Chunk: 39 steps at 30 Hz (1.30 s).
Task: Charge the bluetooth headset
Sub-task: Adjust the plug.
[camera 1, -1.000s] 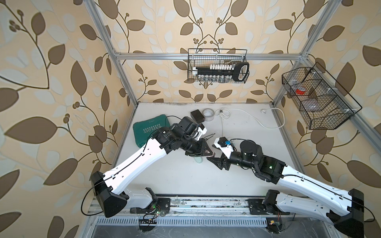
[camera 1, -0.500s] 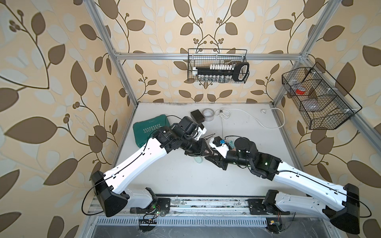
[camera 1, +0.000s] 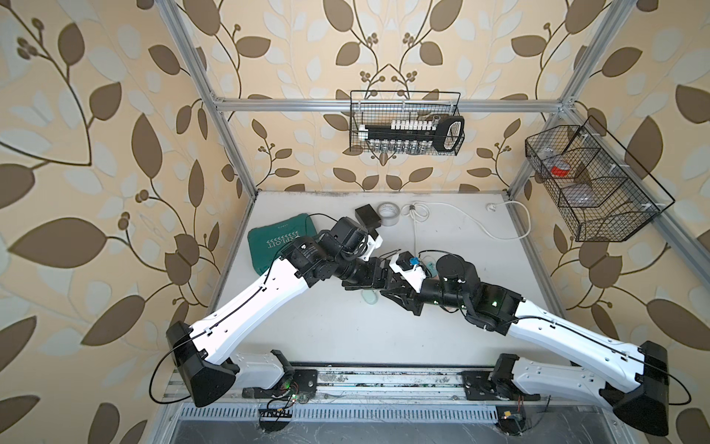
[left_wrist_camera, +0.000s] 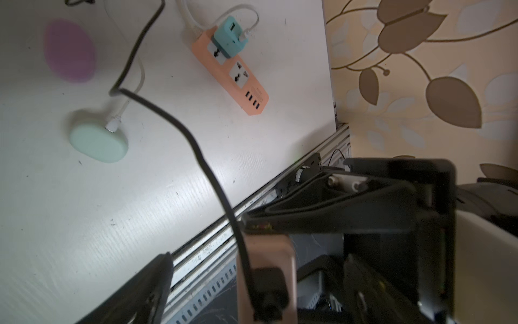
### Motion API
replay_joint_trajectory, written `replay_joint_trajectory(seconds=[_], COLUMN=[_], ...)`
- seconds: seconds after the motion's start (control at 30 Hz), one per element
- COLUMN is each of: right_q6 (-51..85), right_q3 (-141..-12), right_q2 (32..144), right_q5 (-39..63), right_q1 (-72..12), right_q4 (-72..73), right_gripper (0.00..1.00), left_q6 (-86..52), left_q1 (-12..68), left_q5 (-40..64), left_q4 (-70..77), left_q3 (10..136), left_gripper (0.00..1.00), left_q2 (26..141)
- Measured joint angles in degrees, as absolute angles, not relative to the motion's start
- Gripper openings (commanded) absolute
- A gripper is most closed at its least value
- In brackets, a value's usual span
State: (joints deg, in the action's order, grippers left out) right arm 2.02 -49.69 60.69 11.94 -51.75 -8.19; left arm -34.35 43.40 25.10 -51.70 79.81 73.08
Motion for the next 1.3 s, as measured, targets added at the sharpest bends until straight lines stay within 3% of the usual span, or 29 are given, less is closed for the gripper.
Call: replay_joint_trajectory(seconds=[0.2, 0.53, 0.83, 0.97, 1.3], right_q6=[9.6, 29.7, 44.1, 49.3, 55.4], right_q3=[-47.5, -45.9, -43.0, -41.9, -39.9], right_q2=[60.6, 62.9, 63.2, 63.2, 63.5], right_q5=[17.9, 29.8, 34.5, 35.4, 35.8], right_q1=[-44.9, -39.4, -38.8, -38.8, -39.1], right_q4=[-5.2, 10.1, 23.8, 28.9, 35.7], right_gripper=[0.27, 0.28, 0.28, 0.29, 0.3], left_q6=[-33.2, -33.0, -33.3, -34.2, -35.2], left_q1=[42.3, 41.2, 41.1, 41.1, 41.1], left_q5=[20.6, 18.1, 22.0, 23.6, 25.9], left_q4=[-46.0, -32.2, -18.5, -13.0, -3.7], left_q3=[75.8, 57.9, 47.6, 47.3, 45.9], left_gripper=[0.99, 0.97, 0.96, 0.9, 0.86], left_q2=[62.0, 43.0, 43.0, 44.8, 46.3])
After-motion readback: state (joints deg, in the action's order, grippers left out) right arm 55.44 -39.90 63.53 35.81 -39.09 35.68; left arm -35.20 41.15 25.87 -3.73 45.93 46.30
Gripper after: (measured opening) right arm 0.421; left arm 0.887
